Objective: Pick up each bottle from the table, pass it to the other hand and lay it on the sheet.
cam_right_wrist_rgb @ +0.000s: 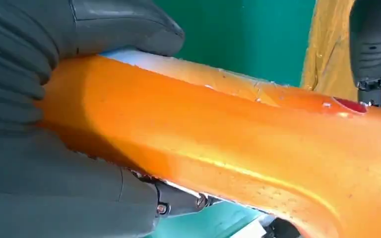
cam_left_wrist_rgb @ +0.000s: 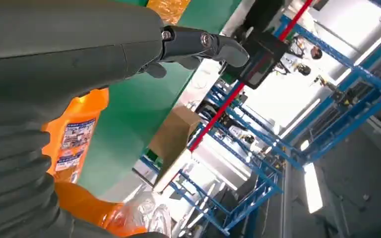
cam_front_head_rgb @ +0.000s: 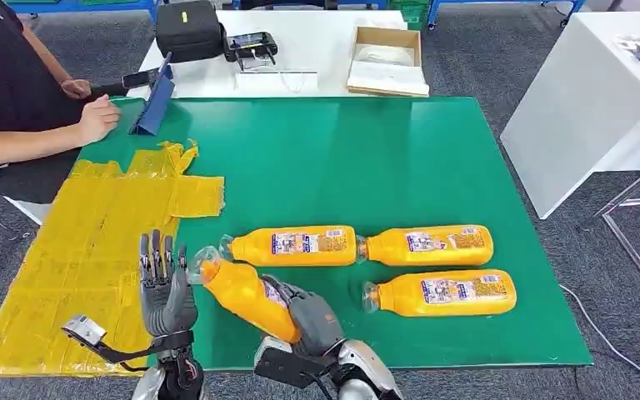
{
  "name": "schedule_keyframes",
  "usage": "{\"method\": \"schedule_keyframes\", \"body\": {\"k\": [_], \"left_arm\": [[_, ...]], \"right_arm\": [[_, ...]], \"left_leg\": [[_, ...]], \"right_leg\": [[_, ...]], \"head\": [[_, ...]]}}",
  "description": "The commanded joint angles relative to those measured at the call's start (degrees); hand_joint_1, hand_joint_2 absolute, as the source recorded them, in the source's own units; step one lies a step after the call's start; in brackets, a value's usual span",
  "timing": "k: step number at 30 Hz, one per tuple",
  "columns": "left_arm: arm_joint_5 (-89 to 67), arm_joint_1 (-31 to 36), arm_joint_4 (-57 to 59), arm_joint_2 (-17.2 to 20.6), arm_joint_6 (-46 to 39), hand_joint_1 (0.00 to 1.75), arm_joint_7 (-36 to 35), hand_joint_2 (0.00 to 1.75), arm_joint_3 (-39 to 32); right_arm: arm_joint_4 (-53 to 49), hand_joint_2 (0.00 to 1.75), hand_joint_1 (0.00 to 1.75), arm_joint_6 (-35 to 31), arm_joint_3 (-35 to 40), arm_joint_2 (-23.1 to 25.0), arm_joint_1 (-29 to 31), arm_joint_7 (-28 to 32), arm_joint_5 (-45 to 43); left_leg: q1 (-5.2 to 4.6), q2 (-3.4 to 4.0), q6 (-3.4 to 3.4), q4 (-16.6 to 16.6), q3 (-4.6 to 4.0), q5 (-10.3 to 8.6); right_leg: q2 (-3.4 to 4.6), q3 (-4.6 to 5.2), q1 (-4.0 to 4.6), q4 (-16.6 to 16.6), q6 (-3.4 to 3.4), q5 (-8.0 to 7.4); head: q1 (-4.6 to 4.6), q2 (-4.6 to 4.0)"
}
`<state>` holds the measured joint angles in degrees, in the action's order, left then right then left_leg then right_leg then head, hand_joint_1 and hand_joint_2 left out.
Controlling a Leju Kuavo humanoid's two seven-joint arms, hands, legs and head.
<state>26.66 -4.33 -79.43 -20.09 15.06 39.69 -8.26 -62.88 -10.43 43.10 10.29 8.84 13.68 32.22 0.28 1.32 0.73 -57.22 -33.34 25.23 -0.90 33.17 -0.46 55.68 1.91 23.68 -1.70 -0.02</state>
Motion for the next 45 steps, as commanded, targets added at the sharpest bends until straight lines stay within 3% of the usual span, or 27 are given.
{"method": "schedule_keyframes", "body": {"k": [1, 4, 6, 20, 30, 33, 38, 45], "left_arm": [[-0.7, 0.9, 3.2, 0.1, -1.0, 0.00, 0.3, 1.75, 1.6], [-0.3, -1.4, -0.2, 0.1, -1.2, 0.00, 0.3, 1.75, 2.2], [-0.4, -2.1, -1.5, 0.1, -1.5, 0.00, 0.3, 1.75, 2.6], [-0.7, -3.4, -4.9, 0.1, -0.5, 0.00, -0.1, 1.75, 4.0], [-2.4, -2.8, -1.7, 0.1, 3.3, 0.00, 0.1, 1.75, 3.4], [-3.5, -1.9, -2.0, 0.1, 3.7, 0.00, -1.1, 1.75, 3.5], [-5.0, -2.0, -1.8, 0.1, 2.5, 0.00, -1.1, 1.75, 7.6], [-4.9, -2.0, -1.6, 0.1, 2.5, 0.00, -1.1, 1.75, 7.2]], "right_arm": [[-16.1, 1.75, 1.75, -5.2, -3.6, -3.2, -6.1, 9.2, -1.5], [-28.1, 1.75, 1.75, -5.6, -6.5, -4.2, -9.2, 11.1, -4.6], [-30.9, 1.75, 1.75, -5.0, -7.5, -4.9, -9.5, 10.7, -4.8], [-29.9, 1.75, 1.75, -3.7, -10.1, -6.5, -4.1, 8.8, -5.8], [-17.9, 1.75, 1.75, -1.4, -9.2, -4.3, 1.1, 6.7, -3.3], [-13.5, 1.75, 1.75, 0.1, -8.4, -3.1, 5.2, 4.8, -3.4], [-10.9, 1.75, 1.75, 0.2, -5.7, -3.1, 4.7, 3.7, -1.3], [-9.4, 1.75, 1.75, 0.5, -4.4, -2.4, 6.3, 3.1, -0.7]], "left_leg": [[0.00, -0.37, -0.03, 0.0, 0.14, 0.04], [-0.01, -0.27, -0.03, -0.1, -0.01, 0.12], [-0.01, -0.21, -0.02, -0.1, -0.13, 0.08], [0.00, -0.21, -0.01, 0.0, -0.11, 0.02], [0.00, -0.17, -0.01, 0.1, -0.01, 0.00], [0.00, -0.14, -0.03, 0.1, 0.01, 0.01], [0.03, -0.30, -0.05, 0.1, 0.13, 0.04], [0.01, -0.23, -0.01, 0.0, 0.04, 0.03]], "right_leg": [[-0.17, -0.21, -0.01, 0.0, -0.05, 0.12], [-0.03, -0.04, -0.02, 0.1, -0.05, 0.17], [0.00, 0.07, -0.02, 0.1, -0.03, 0.10], [0.04, 0.03, 0.00, 0.0, -0.01, 0.02], [0.09, -0.07, -0.02, 0.0, -0.02, -0.01], [0.15, -0.06, -0.02, 0.0, -0.04, -0.01], [0.08, -0.20, 0.01, 0.0, -0.09, 0.06], [0.04, -0.13, -0.01, 0.0, -0.04, 0.05]], "head": [[0.02, 0.00], [0.02, 0.00], [0.00, 0.00], [0.00, 0.00], [0.00, 0.00], [0.00, 0.00], [0.02, 0.00], [0.00, 0.00]]}}
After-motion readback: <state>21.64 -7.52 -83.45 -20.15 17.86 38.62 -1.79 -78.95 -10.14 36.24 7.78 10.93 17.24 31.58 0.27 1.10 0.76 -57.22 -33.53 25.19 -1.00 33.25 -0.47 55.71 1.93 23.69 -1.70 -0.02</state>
